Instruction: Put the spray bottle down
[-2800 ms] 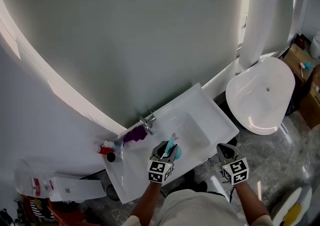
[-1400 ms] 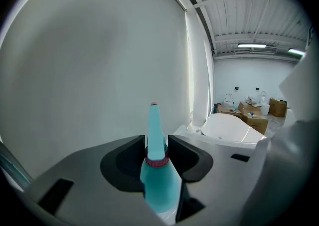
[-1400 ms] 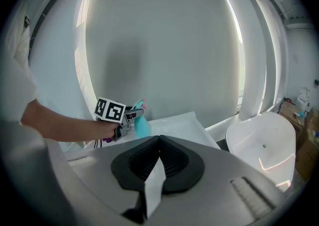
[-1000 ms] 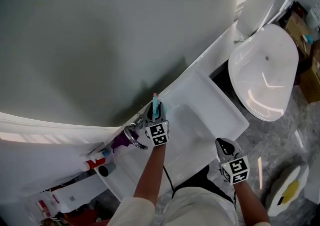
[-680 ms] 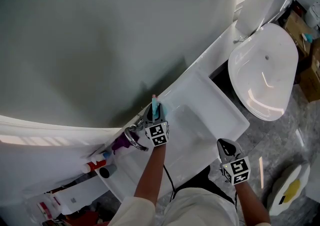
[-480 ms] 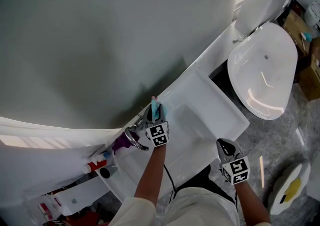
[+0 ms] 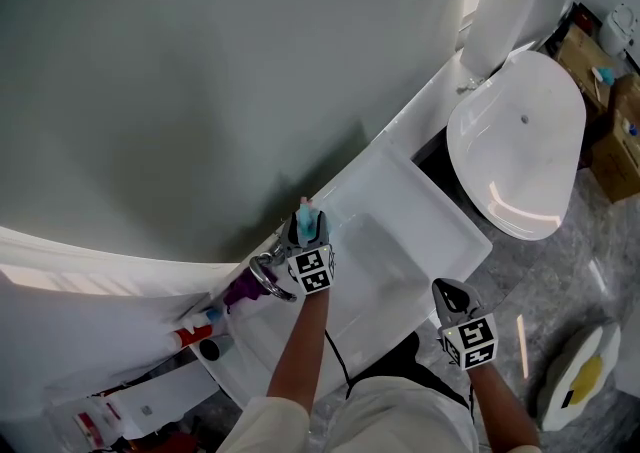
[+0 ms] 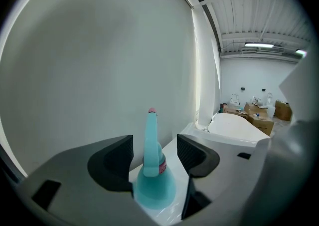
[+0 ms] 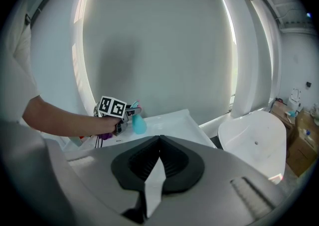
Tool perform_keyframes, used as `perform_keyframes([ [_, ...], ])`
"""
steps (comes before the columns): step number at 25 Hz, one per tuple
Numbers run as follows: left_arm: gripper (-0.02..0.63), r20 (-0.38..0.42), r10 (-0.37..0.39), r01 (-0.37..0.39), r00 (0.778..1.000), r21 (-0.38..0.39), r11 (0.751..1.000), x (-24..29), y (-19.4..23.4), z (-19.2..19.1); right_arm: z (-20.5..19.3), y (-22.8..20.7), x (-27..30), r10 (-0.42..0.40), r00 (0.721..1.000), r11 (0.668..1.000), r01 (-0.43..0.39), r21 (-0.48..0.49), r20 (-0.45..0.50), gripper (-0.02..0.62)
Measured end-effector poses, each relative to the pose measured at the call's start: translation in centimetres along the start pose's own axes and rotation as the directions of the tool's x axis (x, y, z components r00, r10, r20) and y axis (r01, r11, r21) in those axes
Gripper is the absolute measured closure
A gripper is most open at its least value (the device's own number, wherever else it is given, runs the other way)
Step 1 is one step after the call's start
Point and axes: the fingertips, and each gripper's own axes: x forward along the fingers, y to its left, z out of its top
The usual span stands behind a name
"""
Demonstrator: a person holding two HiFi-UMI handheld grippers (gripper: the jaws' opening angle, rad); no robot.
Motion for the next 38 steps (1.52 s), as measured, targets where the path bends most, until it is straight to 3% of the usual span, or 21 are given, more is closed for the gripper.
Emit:
perform_keyframes([
  [6, 0.330, 0.019, -0.001, 0.001, 1.000, -0.002, 1.000, -1.2, -0.4, 1.2, 0.3, 0.7, -0.5, -0.004, 1.000, 1.000, 0.004, -0.011, 0.013, 0.584],
  [11, 0.330, 0.030, 0.026, -0.028, 0.999, 0.056, 0.998, -3.1, -0.5, 2.6, 0.9, 1.6, -0.8, -0.003, 1.000, 1.000, 0.004, -0.028, 0.028, 0.584],
  [20, 0.330, 0.059, -0.020, 0.015, 0.998, 0.079, 0.997, -8.7, -3.3, 5.1, 2.4, 2.7, -2.9, 0.020, 0.997, 0.997, -0.015, -0.074, 0.074, 0.584],
  [27, 0.333, 0.060, -0.007, 0.006, 0.998, 0.006, 1.000, -14.2, -4.7, 6.6, 3.6, 2.4, -5.4, 0.083, 0.992, 0.989, -0.069, -0.134, 0.099, 0.584],
  [38, 0.442, 0.104, 0.083, -0.082, 0.991, -0.012, 0.997, -25.5, -8.7, 7.8, 2.2, 1.6, -11.3, 0.227, 0.967, 0.958, -0.202, -0.202, 0.112, 0.584],
])
